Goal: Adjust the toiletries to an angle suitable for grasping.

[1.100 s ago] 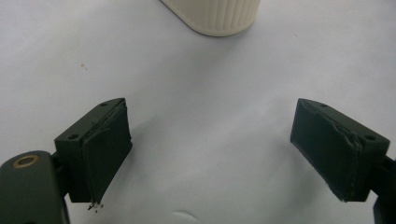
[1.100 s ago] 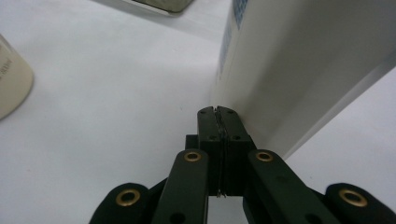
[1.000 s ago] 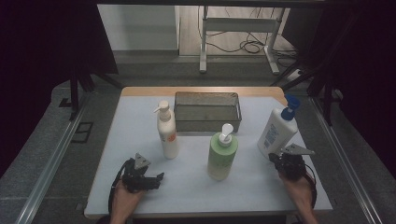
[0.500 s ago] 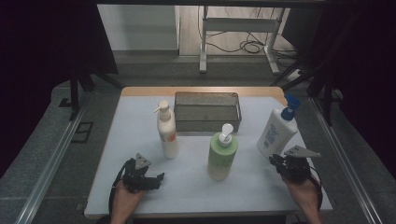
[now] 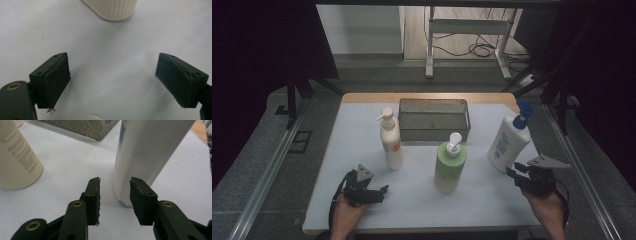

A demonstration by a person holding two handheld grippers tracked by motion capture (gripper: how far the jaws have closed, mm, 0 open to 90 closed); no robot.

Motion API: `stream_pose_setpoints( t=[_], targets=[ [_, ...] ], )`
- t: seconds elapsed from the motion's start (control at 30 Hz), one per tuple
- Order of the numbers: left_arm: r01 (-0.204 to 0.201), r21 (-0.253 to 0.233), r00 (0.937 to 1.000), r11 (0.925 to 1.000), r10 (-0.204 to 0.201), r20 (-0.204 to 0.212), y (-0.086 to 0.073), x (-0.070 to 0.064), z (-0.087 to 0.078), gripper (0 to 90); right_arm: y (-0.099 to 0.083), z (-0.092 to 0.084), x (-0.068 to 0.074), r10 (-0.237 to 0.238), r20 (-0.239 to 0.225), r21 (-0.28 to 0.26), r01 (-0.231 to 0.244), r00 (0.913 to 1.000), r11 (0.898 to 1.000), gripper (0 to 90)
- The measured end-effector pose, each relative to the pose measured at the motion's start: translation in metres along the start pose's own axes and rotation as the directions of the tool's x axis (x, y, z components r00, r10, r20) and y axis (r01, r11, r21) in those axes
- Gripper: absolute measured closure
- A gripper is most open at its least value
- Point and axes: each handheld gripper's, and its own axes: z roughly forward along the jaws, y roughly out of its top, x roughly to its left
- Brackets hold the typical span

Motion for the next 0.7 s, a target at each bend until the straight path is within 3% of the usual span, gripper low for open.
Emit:
stream_pose_setpoints(
  t=[0.4, 0.7],
  targets=[
    [0.002, -0.002, 1.0, 1.0, -0.002, -0.002, 0.0, 0.0, 0.0, 12.1, 0.016, -0.016, -0.008, 0.016, 0.023, -0.019, -0.016, 0.9996, 1.0, 47.6],
    [0.001, -0.001, 1.0, 1.0, -0.001, 0.0, 0.0, 0.0, 0.001, 12.1, 0.031, -0.017, -0.016, 0.039, 0.035, -0.024, -0.038, 0.9986, 0.999, 36.6]
  ],
)
